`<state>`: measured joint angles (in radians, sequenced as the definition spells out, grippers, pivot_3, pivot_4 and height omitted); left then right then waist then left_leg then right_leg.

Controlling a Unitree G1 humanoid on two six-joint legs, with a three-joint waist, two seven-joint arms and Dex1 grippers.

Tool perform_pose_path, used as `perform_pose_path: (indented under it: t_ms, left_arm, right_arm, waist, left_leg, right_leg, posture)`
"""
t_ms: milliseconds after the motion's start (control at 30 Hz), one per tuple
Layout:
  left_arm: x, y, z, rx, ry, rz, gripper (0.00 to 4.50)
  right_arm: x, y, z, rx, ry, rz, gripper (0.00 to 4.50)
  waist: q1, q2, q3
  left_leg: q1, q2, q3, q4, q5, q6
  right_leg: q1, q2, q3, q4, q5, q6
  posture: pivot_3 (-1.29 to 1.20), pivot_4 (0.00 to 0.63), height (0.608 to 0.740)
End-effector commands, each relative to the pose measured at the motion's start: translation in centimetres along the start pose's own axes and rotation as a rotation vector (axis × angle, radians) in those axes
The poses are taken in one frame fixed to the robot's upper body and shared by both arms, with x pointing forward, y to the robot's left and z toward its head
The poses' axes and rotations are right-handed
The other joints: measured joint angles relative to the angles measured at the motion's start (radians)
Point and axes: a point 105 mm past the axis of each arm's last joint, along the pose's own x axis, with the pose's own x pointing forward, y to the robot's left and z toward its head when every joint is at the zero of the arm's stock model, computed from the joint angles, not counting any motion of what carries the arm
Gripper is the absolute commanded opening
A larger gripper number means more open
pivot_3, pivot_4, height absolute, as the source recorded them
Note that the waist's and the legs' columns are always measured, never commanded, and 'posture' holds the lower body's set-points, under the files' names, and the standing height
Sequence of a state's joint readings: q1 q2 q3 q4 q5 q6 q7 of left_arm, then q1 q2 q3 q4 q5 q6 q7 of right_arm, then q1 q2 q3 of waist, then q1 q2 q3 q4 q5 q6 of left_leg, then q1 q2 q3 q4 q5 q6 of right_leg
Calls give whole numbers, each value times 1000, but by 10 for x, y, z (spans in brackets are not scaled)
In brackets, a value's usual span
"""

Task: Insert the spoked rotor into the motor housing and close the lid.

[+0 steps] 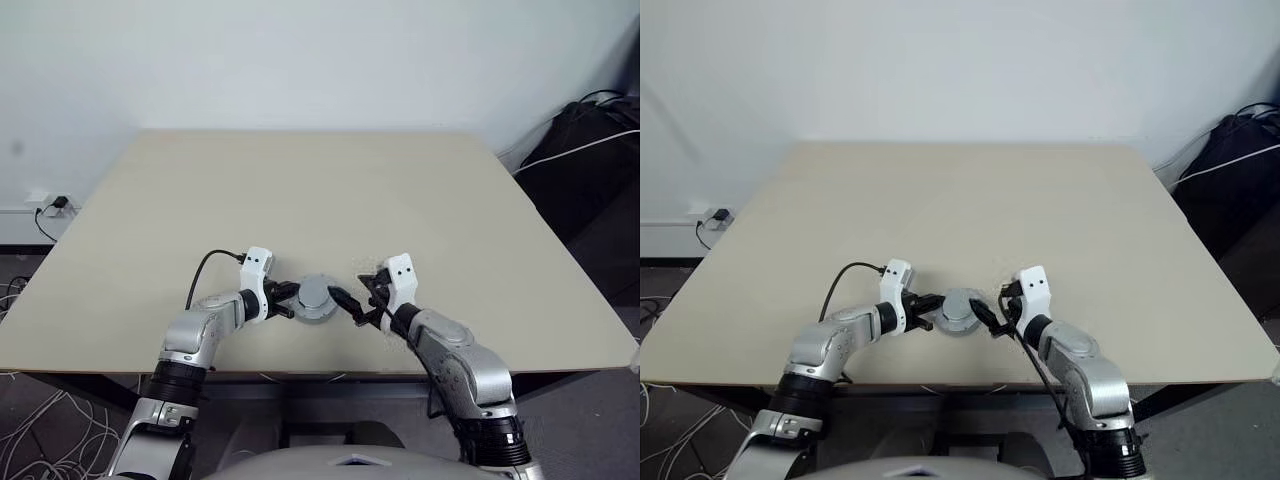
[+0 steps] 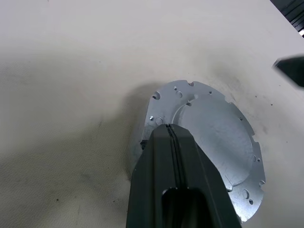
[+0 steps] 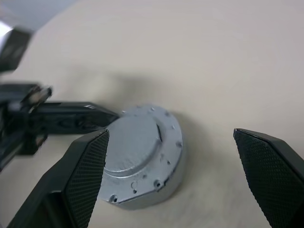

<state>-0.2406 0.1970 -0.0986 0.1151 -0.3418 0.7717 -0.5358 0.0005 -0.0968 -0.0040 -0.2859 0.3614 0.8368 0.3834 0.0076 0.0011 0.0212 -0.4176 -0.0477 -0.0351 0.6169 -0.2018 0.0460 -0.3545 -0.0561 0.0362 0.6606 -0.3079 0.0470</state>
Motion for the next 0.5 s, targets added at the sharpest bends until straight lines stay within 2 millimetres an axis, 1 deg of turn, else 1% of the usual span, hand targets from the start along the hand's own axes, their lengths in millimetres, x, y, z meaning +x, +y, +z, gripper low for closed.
perform_pose_path:
  t_ms: [33, 167, 267, 400, 500]
  left_arm:
    - [5, -6, -26, -20, 93, -24, 0]
    - [6, -8, -26, -20, 91, -29, 0]
    - [6, -8, -26, -20, 89, -31, 0]
    - [6, -9, -27, -21, 86, -33, 0]
    - [6, -10, -28, -22, 84, -37, 0]
  right_arm:
    - [3, 5, 6, 142, -5, 17, 4475]
    - [11, 3, -5, 260, 69, 2, 4475]
    - [16, 7, -12, 330, 124, 24, 4475]
    - [22, 8, -21, 366, 177, 29, 4475]
    - [26, 7, -23, 393, 180, 34, 4475]
  waist:
    - [0, 1, 0]
    - [0, 2, -1]
    - [0, 3, -2]
    - [-2, 5, -4]
    - [-5, 5, -5]
  left_leg:
    - [0, 0, 0, 0, 0, 0]
    - [0, 0, 0, -1, 0, 0]
    - [0, -1, 0, -1, 0, 0]
    - [0, -2, 0, -2, 0, 0]
    - [0, -2, 0, -2, 0, 0]
  right_leg:
    - [0, 0, 0, 0, 0, 0]
    - [0, 0, 0, 0, 0, 0]
    - [0, -1, 0, 0, 0, -1]
    - [-1, -2, 0, 0, 0, 0]
    - [-1, -1, 0, 0, 0, 0]
  posture:
    - [0, 0, 740]
    - [0, 0, 740]
    - [0, 0, 740]
    - [0, 0, 740]
    - [0, 0, 740]
